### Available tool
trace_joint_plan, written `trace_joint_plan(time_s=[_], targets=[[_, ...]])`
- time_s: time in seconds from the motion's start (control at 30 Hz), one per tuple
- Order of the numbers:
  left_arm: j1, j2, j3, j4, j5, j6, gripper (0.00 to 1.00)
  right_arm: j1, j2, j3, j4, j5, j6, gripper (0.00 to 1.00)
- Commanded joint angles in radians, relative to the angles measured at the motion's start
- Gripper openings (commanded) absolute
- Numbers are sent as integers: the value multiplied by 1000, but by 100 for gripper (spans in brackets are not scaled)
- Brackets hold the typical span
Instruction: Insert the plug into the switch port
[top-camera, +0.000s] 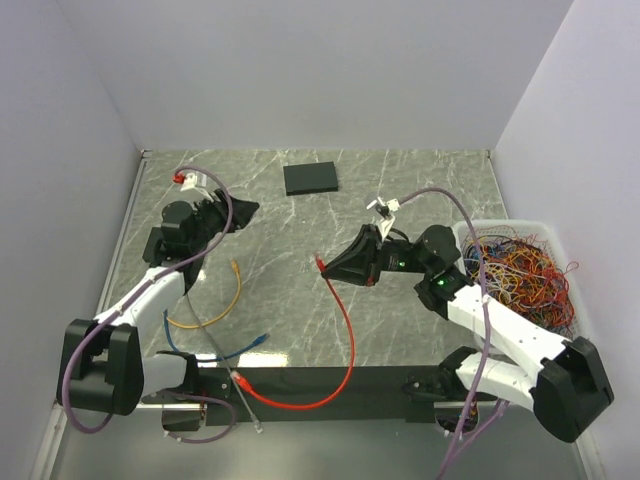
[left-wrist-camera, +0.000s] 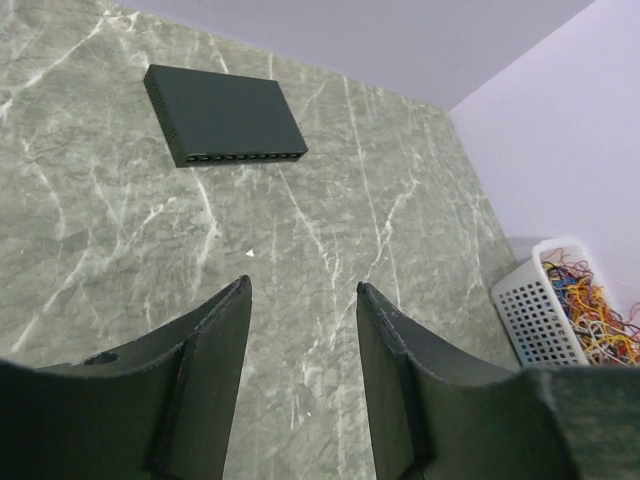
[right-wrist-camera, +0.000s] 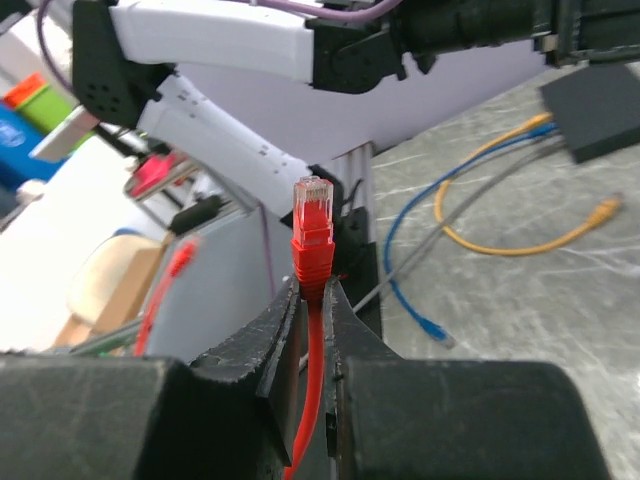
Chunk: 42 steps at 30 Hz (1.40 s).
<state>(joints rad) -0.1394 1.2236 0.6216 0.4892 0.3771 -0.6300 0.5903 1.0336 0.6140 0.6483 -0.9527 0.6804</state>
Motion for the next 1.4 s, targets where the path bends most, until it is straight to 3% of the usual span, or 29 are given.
trace_joint_plan(time_s=[0.0,0.33,0.5,0.77,1.07,1.37], targets=[[-5,-55,-19,60,41,-11,53,-3,58,17,154,-90,73,0],[-164,-113,-123,345,169,-106,53,-3,295,16,614,-147,392,0],[-174,-148,-192,517,221,-157,48,-3,353,38,729,-166,470,0],[-174,-187,-295,816,332,-237,56,-3,450,62,936,-170,608,0],[-175,-113,-333,1139,427,-384,60,-3,559,135,1073,-164,731,0],[-175,-61,-335,1250,456,-441,62,3,618,170,1113,-155,778,0]])
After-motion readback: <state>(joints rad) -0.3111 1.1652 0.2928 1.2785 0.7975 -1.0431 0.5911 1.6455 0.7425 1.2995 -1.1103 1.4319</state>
